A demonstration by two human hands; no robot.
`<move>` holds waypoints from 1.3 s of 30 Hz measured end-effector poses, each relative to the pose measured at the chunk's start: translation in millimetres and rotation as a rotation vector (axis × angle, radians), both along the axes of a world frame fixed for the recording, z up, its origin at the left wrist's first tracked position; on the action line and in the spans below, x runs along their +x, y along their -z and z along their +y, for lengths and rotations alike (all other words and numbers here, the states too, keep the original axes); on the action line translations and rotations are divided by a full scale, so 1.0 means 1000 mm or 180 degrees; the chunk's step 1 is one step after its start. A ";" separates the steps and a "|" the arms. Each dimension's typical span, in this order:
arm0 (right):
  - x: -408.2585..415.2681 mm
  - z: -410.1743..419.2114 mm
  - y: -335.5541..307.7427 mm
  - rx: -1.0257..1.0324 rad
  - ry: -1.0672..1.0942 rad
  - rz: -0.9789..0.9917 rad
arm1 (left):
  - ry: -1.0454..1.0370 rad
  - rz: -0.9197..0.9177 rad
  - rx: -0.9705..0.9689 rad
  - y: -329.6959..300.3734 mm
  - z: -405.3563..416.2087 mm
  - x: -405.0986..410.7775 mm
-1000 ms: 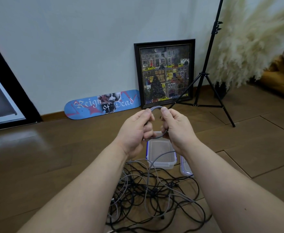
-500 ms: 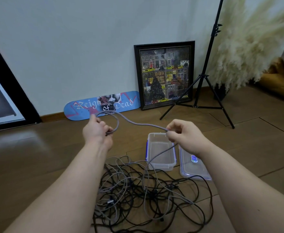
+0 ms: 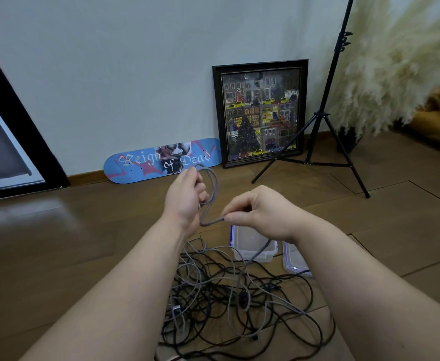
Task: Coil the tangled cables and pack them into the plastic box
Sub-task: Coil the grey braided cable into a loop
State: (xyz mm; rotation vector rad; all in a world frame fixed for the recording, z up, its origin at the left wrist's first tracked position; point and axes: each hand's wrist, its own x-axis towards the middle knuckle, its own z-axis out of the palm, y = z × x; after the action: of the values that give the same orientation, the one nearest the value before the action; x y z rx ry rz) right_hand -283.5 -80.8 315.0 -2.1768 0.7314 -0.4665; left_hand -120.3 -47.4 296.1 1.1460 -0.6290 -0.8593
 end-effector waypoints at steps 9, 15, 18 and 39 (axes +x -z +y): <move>0.003 -0.005 -0.003 0.0967 0.0817 -0.1771 | 0.0914 0.0439 0.0075 -0.006 0.006 -0.025; 0.010 -0.013 0.007 0.0880 0.1493 -0.2243 | 0.1142 0.0310 0.0105 -0.012 0.010 -0.040; 0.009 -0.015 0.010 0.0600 0.1663 -0.2196 | 0.1154 0.0339 0.0076 -0.018 0.012 -0.041; 0.015 -0.001 0.013 0.1621 0.1214 -0.2129 | 0.0259 -0.0717 0.0109 -0.007 0.005 -0.056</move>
State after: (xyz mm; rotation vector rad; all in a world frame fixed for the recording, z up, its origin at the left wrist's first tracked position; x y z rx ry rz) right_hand -268.2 -81.7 301.7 -1.2861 0.7702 -1.0158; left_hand -176.5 -42.0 302.6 1.2658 -0.8533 -0.8186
